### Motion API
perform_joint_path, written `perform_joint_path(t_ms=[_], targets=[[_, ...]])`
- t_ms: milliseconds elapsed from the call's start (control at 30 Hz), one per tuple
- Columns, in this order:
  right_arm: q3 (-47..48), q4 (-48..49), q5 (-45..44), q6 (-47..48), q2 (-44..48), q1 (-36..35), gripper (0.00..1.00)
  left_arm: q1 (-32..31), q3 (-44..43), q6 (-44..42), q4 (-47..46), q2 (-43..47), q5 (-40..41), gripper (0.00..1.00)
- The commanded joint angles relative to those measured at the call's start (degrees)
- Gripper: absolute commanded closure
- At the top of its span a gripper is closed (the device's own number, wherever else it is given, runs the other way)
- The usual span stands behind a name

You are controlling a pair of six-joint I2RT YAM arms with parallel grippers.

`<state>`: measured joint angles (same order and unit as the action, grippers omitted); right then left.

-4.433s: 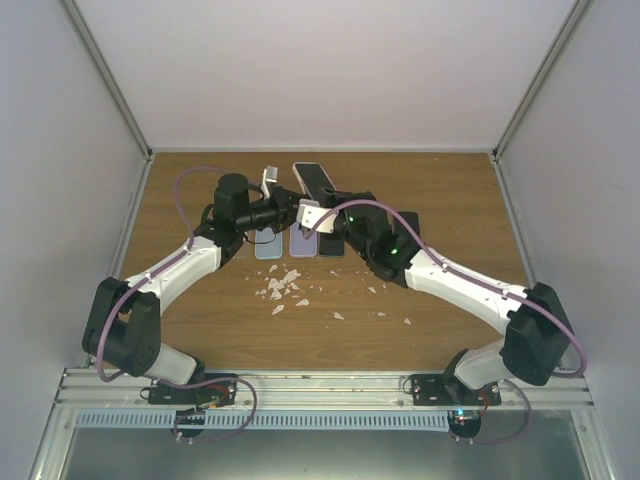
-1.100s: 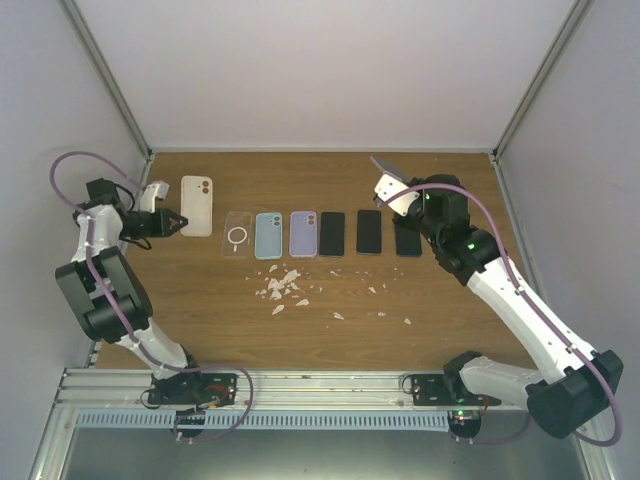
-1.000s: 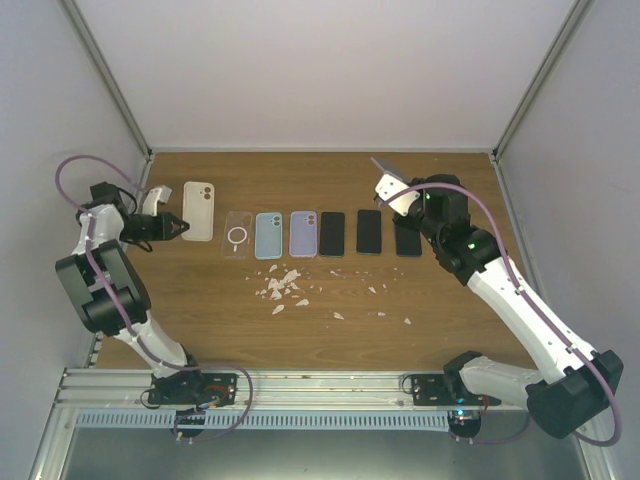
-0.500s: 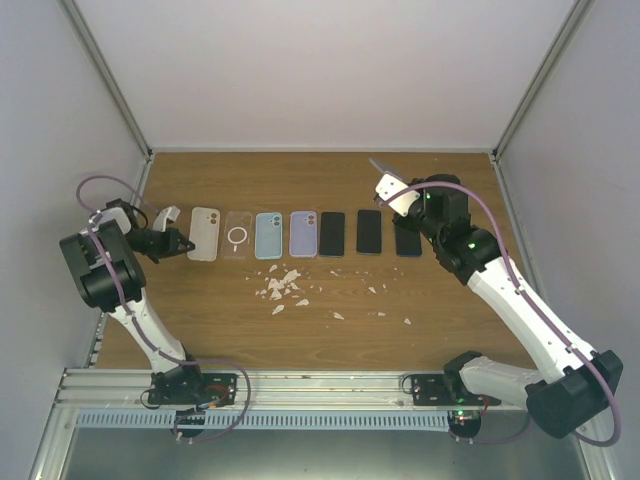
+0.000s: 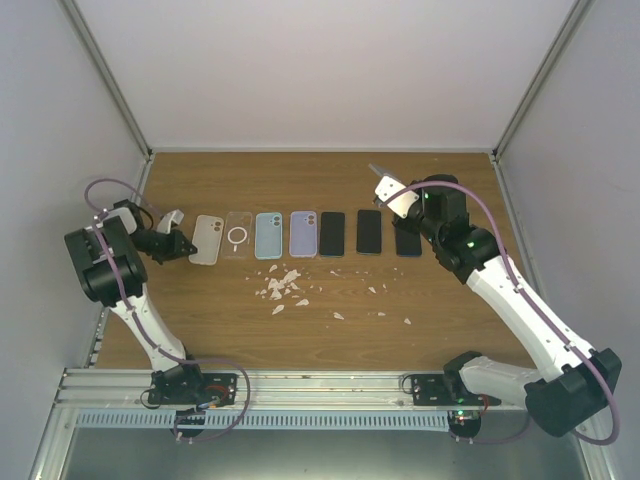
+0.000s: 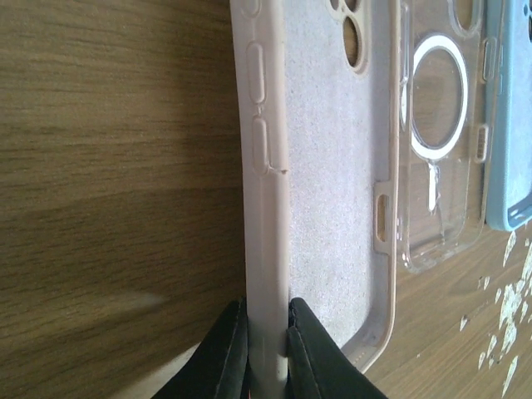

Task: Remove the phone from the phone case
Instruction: Place the phone case at the center of the board.

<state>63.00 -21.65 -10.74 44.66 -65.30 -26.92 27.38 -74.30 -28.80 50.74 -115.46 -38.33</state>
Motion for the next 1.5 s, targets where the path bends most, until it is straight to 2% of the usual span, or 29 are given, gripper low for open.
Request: perform_joint_path(t_ms=[0, 200, 633, 1000, 1067, 1267, 1467], targets=[[1.43, 3.1, 0.15, -0.81, 0.65, 0.63, 0.99, -0.83, -0.03, 3.16, -4.13, -0.49, 1.28, 0.89], [1.2, 3.14, 0.25, -0.85, 0.76, 0.6, 1.0, -0.92, -0.07, 5.68, -5.71, -0.94, 1.55, 1.0], [0.54, 3.15, 0.24, -0.81, 1.38, 0.73, 0.99, -0.89, 0.08, 11.63, -9.2, -0.7, 2.03, 1.0], [0.17, 3.2, 0.27, -0.72, 1.71, 0.79, 0.99, -1.0, -0.02, 12.67, -10.01, -0.6, 3.67, 1.0], [0.19, 3.2, 0.27, -0.65, 1.73, 0.77, 1.0, -1.01, -0.06, 12.92, -10.05, -0.62, 4.27, 0.97], [0.02, 3.23, 0.1, -0.46, 1.88, 0.81, 1.0, -1.01, 1.09, 14.16, -11.0, 0.84, 4.67, 0.75], [-0.54, 3.37, -0.22, -0.12, 2.27, 0.85, 1.0, -0.92, 1.7, 16.28, -11.89, 3.46, 5.23, 0.63]])
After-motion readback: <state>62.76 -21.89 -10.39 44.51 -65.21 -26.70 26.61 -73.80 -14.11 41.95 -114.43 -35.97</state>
